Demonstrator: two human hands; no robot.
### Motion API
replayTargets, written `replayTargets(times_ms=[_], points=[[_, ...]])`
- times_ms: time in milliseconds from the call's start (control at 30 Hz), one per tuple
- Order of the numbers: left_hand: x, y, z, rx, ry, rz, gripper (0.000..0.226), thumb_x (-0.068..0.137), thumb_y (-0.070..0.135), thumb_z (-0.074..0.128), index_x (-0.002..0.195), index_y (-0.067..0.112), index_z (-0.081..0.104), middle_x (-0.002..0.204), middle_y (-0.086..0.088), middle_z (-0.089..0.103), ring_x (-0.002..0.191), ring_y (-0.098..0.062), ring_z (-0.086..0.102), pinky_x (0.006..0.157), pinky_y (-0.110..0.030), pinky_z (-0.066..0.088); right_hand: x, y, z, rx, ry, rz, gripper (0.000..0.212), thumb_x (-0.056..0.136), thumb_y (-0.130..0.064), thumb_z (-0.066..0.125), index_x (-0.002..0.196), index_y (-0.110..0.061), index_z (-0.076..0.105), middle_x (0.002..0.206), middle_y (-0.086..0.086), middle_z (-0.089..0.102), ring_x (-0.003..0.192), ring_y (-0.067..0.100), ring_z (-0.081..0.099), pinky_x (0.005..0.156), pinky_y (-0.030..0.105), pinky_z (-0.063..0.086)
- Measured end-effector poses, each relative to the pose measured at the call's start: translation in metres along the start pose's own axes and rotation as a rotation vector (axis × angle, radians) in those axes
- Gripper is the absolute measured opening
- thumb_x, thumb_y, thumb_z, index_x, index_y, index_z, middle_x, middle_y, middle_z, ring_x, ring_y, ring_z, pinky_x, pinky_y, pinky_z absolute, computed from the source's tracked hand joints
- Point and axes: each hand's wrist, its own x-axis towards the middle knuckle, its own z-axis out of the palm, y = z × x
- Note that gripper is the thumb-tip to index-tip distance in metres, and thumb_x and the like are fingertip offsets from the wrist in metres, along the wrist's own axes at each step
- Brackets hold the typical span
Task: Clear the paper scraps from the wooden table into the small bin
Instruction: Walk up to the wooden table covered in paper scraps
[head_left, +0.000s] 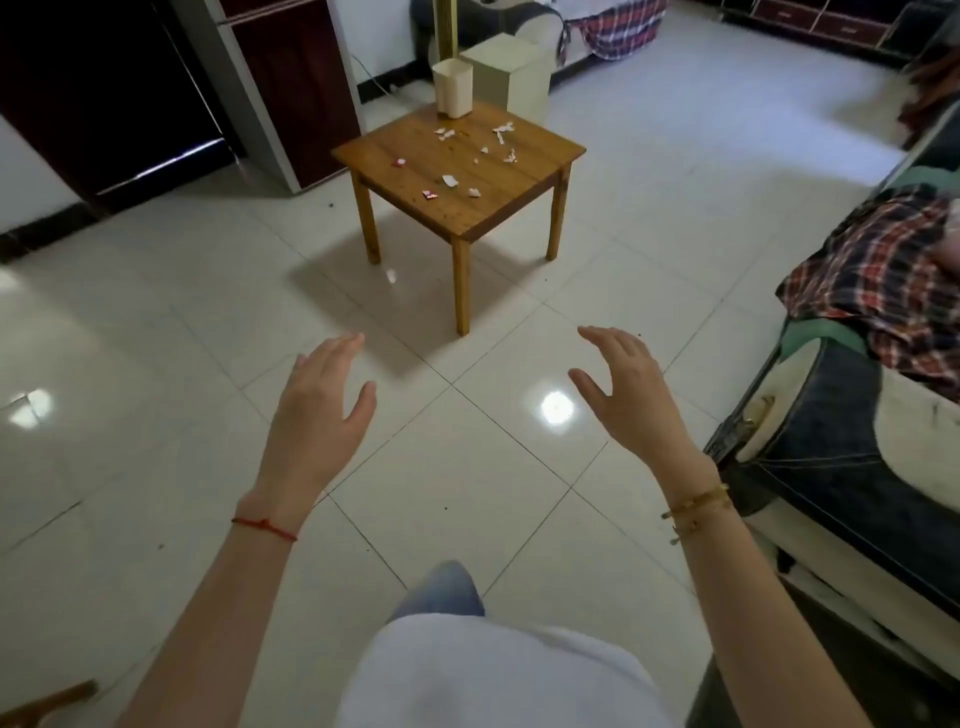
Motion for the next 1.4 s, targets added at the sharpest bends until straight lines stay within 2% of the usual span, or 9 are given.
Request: replayTargets(times_ms=[333,433,600,800,1000,1200,1300,1400], points=[[0.09,0.002,0.048,0.013,-0.022,0.003,0.052,0.095,0.025,0.05,0.144,0.016,0.037,0.149,-0.006,0.043,0.141,-0.019,0.033,0.12,-0.037,0.014,0.063,0.057,0.009,0.005,-0.011,0.119,0.047,0.095,-0.028,0.057,0.139,-0.015,0.045,0.138,0.001,0.051,0.133,0.019,0.04,0.111,0.042,0.034],[0.144,-0.001,0.067,0.017,-0.058,0.026,0.054,0.095,0.026,0.05,0.146,0.017,0.035,0.151,-0.006,0.041,0.142,-0.02,0.031,0.12,-0.036,0.013,0.103,0.077,0.017,0.008,-0.002,0.15,0.047,0.095,-0.029,0.056,0.139,-0.016,0.045,0.138,0.0,0.051,0.133,0.018,0.039,0.111,0.042,0.034],[0.254,0.002,0.096,0.003,-0.1,0.074,0.055,0.095,0.027,0.05,0.146,0.017,0.035,0.151,-0.006,0.04,0.143,-0.02,0.03,0.12,-0.044,0.019,0.191,0.109,0.014,-0.009,0.024,0.208,0.048,0.095,-0.031,0.056,0.139,-0.018,0.044,0.139,0.0,0.05,0.133,0.017,0.039,0.112,0.041,0.033],[0.387,0.018,0.127,-0.051,-0.143,0.108,0.054,0.094,0.028,0.05,0.146,0.019,0.035,0.152,-0.003,0.039,0.143,-0.019,0.029,0.119,-0.041,0.016,0.303,0.145,-0.004,-0.028,0.103,0.252,0.048,0.095,-0.03,0.056,0.139,-0.016,0.044,0.138,0.002,0.051,0.131,0.017,0.041,0.112,0.038,0.034],[0.484,0.04,0.157,-0.101,-0.209,0.115,0.053,0.095,0.024,0.052,0.145,0.019,0.038,0.15,-0.004,0.041,0.142,-0.02,0.03,0.118,-0.048,0.022,0.377,0.187,-0.008,-0.023,0.135,0.314,0.048,0.094,-0.029,0.057,0.138,-0.015,0.045,0.136,0.002,0.052,0.129,0.017,0.043,0.111,0.034,0.034],[0.574,0.058,0.211,-0.078,-0.242,0.115,0.052,0.094,0.021,0.053,0.144,0.014,0.04,0.149,-0.007,0.043,0.142,-0.022,0.032,0.119,-0.047,0.02,0.451,0.255,0.001,-0.013,0.106,0.359,0.048,0.094,-0.03,0.057,0.139,-0.018,0.044,0.137,0.001,0.051,0.129,0.016,0.043,0.108,0.029,0.032],[0.62,0.074,0.243,-0.081,-0.241,0.112,0.051,0.094,0.023,0.052,0.143,0.016,0.041,0.147,-0.006,0.045,0.141,-0.021,0.034,0.118,-0.049,0.024,0.493,0.298,-0.005,0.003,0.091,0.36,0.048,0.094,-0.031,0.057,0.139,-0.017,0.044,0.137,0.0,0.051,0.129,0.015,0.042,0.109,0.028,0.031],[0.668,0.095,0.274,-0.078,-0.228,0.082,0.049,0.095,0.026,0.05,0.143,0.018,0.041,0.147,-0.003,0.044,0.14,-0.019,0.034,0.118,-0.046,0.022,0.547,0.344,-0.021,0.014,0.079,0.333,0.048,0.094,-0.03,0.057,0.139,-0.016,0.045,0.137,0.001,0.051,0.129,0.016,0.042,0.11,0.031,0.032]])
